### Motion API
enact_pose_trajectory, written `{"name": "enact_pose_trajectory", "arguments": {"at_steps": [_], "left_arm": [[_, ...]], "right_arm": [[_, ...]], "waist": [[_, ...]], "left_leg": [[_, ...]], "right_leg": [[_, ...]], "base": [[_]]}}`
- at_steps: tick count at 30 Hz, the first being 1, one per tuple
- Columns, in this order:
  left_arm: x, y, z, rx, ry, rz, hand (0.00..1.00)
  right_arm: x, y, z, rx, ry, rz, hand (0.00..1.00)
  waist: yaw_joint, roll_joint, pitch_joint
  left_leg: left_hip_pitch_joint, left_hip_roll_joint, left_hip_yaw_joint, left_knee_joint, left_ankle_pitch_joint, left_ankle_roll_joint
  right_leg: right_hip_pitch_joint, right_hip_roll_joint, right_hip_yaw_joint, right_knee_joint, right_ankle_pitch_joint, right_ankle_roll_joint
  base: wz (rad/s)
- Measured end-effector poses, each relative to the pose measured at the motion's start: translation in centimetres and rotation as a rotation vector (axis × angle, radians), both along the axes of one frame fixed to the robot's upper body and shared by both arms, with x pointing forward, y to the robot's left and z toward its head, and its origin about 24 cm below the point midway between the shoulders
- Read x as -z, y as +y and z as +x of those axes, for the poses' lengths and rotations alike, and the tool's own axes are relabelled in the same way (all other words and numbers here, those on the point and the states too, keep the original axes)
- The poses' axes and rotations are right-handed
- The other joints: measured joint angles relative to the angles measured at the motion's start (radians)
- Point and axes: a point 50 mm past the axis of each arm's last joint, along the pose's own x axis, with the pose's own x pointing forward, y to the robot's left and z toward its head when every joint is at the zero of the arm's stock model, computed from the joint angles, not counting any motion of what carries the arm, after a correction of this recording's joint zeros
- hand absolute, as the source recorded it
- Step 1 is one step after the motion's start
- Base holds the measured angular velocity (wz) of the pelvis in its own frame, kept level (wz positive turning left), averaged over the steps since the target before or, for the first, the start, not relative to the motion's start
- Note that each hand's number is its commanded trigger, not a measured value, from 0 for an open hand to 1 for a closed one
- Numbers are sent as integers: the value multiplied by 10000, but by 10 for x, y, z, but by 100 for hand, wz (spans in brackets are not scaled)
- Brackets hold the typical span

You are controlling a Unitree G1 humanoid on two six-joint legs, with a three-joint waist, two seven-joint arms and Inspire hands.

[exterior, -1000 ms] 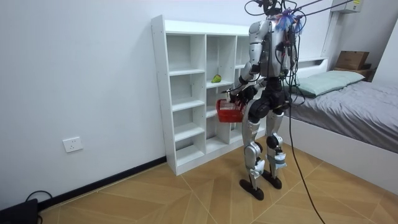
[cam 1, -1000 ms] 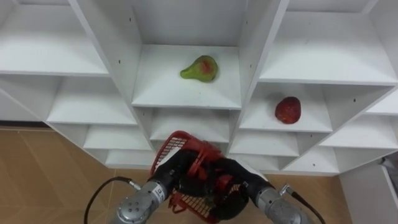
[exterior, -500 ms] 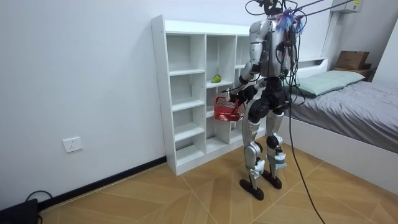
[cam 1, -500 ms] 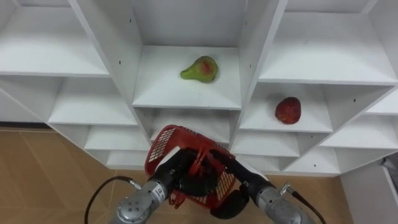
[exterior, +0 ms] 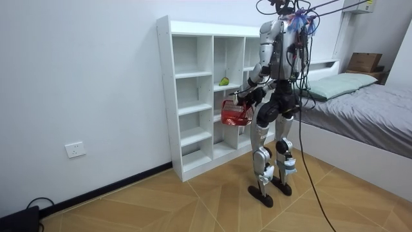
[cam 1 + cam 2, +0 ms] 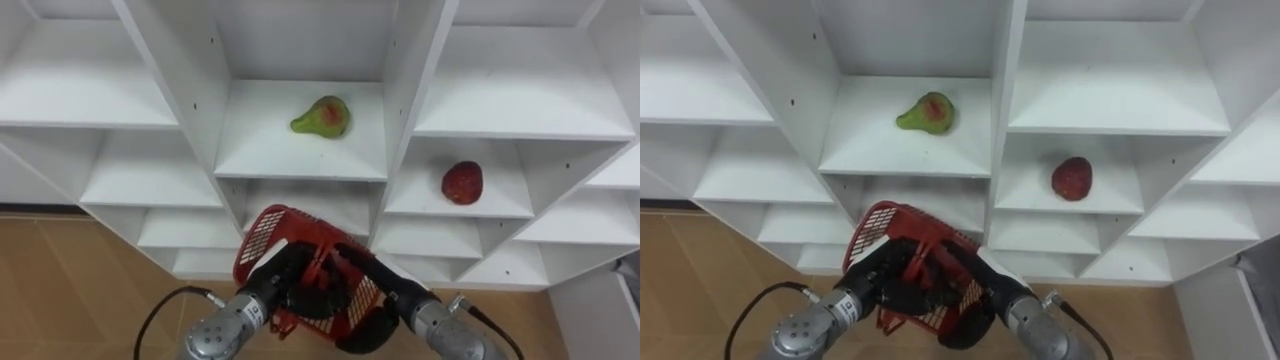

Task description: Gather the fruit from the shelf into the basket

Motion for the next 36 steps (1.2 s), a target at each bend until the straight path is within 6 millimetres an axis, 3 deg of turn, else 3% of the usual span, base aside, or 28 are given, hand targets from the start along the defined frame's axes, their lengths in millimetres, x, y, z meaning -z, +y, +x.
{"name": "enact_pose_trajectory", "arguments": {"at_steps": [9, 18, 27, 36], "left_arm": [[15, 14, -18, -605, 741, 370, 100], [23, 34, -22, -1539, 1136, 715, 100], [29, 49, -31, -2229, 1458, 1008, 100], [37, 60, -43, -2660, 1999, 1345, 100]], "right_arm": [[-21, 10, 2, -304, -278, 1120, 0], [-27, 7, -1, -59, 232, 2635, 0], [-42, 15, 4, -739, -3, 3308, 0], [-40, 12, 0, -856, 643, 3879, 0]], "waist": [[16, -117, -20], [433, -352, -19], [532, -554, -106], [532, -671, -50]], "left_leg": [[27, 4, -17, -31, 15, -20], [303, 4, -12, -77, 17, -20], [323, -2, -3, -63, 22, -29], [596, 6, -18, -161, 24, -28]], "right_leg": [[-4, 6, 25, 14, 0, -1], [236, 15, 64, -5, 0, 0], [308, 12, 12, 0, 3, -5], [537, 16, 18, -10, 3, -5]], "base": [[-1], [0], [0], [0]]}}
